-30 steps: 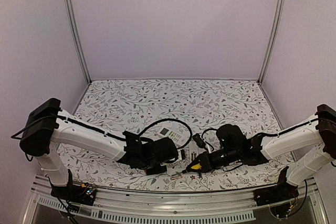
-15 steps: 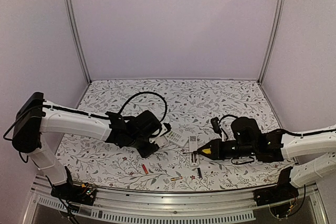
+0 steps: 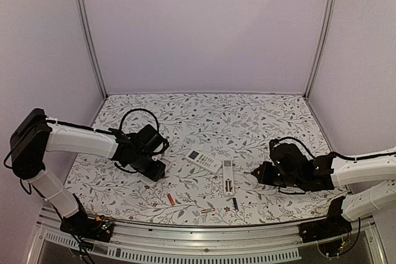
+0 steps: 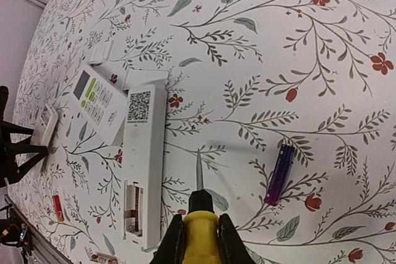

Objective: Unload the batteries from the remote control

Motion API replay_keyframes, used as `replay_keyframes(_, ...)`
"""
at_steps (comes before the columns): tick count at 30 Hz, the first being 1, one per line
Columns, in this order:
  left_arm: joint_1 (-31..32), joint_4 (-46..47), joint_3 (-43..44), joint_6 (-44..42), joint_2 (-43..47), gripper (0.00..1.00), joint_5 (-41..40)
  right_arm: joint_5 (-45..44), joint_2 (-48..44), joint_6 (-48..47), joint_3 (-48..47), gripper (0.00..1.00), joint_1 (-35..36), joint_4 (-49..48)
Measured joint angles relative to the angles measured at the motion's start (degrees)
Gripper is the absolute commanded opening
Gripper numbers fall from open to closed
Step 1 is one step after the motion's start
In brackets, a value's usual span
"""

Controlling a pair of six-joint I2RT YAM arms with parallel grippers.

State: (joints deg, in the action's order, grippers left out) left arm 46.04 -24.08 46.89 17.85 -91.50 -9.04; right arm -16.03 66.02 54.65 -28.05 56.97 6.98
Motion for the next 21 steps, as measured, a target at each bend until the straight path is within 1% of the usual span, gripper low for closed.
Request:
replay_keyframes(1,-0.2,0.1,-0.1,0.8,0.0,0.62,0.8,-0.5,1.0,0.3,0.0,0.09,0.0,0.3)
replay_keyframes(2,-0.2,0.2,-0.3,1.3,0.0,0.67,1.2,-1.0,1.8,0.6,0.0,0.14,0.0,0.5)
replay_keyframes(3,-0.3,0.2,-0.4,2.0,0.0,0.71,1.7,-1.3,2.6,0.9,0.0,0.18,0.0,0.7)
replay_keyframes(4,-0.5,0.3,-0.5,2.4,0.0,0.74,2.3,-1.5,3.0,1.1,0.0,0.23,0.0,0.8)
replay_keyframes(5,-0.6,0.3,-0.5,2.9,0.1,0.78,2.8,-1.7,3.3,1.3,0.1,0.33,0.0,0.7)
replay_keyframes(6,-0.6,0.3,-0.5,3.3,0.3,0.85,3.3,-1.9,3.3,1.5,0.1,0.4,0.0,0.8)
replay_keyframes(7,-0.7,0.4,-0.5,3.6,0.7,0.9,3.8,-1.9,3.3,2.0,0.1,0.47,0.0,0.9)
replay_keyframes(10,-0.8,0.3,-0.3,3.9,2.6,0.94,4.8,-2.5,3.3,1.8,0.2,0.69,0.0,1.9)
replay_keyframes(14,-1.9,-0.8,1.9,4.0,5.4,0.95,6.3,-3.6,2.3,1.7,0.1,0.93,0.0,4.3)
replay_keyframes(15,-2.5,-1.2,2.8,3.8,6.1,0.95,6.9,-4.0,1.7,0.6,-0.2,0.97,0.0,5.4)
replay_keyframes(16,-3.2,-1.6,3.8,3.5,7.0,0.95,7.2,-4.1,1.4,0.3,-0.5,0.99,0.0,6.0)
replay_keyframes(19,-6.5,-2.4,7.4,2.2,10.1,0.96,9.2,-4.1,0.8,-3.6,-3.5,0.99,-0.1,7.3)
replay_keyframes(21,-10.0,-2.4,9.6,1.0,12.4,0.96,11.5,-2.9,1.5,-7.6,-6.7,0.99,-0.4,7.6)
